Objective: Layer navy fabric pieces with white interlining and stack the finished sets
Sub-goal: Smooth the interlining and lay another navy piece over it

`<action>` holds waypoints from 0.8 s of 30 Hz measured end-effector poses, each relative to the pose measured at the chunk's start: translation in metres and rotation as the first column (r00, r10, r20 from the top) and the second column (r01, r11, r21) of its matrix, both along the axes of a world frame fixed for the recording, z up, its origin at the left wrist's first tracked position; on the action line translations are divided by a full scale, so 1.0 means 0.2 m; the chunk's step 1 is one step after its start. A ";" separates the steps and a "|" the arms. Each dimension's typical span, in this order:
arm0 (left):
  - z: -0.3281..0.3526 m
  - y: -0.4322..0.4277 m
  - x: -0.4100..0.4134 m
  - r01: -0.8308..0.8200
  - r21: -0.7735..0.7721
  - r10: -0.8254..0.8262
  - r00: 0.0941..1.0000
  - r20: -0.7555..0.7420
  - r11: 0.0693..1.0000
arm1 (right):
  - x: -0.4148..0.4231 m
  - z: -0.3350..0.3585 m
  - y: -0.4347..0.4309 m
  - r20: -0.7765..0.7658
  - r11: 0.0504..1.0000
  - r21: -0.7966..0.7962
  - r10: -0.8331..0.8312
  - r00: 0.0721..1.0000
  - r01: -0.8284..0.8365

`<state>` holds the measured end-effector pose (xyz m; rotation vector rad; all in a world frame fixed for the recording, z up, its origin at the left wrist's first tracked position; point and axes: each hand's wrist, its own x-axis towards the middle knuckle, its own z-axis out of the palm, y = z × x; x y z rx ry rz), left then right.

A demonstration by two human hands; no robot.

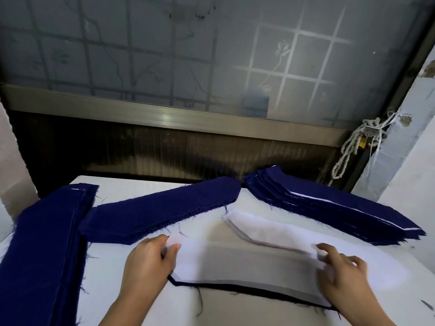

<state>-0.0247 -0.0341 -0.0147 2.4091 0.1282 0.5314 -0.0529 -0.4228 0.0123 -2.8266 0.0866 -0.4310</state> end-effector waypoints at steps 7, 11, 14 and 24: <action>0.04 -0.02 -0.02 -0.071 -0.018 0.072 0.997 0.008 0.997 | -0.04 -0.02 -0.01 0.149 0.952 0.203 -0.263 0.953 0.230; 0.04 -0.02 -0.02 -0.120 -0.085 0.119 0.993 -0.014 0.989 | -0.05 -0.02 0.00 0.174 0.954 0.187 -0.266 0.948 0.233; 0.04 -0.02 -0.02 -0.143 -0.055 0.141 0.989 -0.040 0.988 | -0.05 -0.04 -0.01 0.139 0.961 0.120 -0.264 0.955 0.248; 0.06 -0.03 -0.03 -0.189 -0.005 0.188 0.980 -0.062 0.982 | -0.01 -0.09 -0.04 0.131 0.959 0.038 -0.285 0.950 0.282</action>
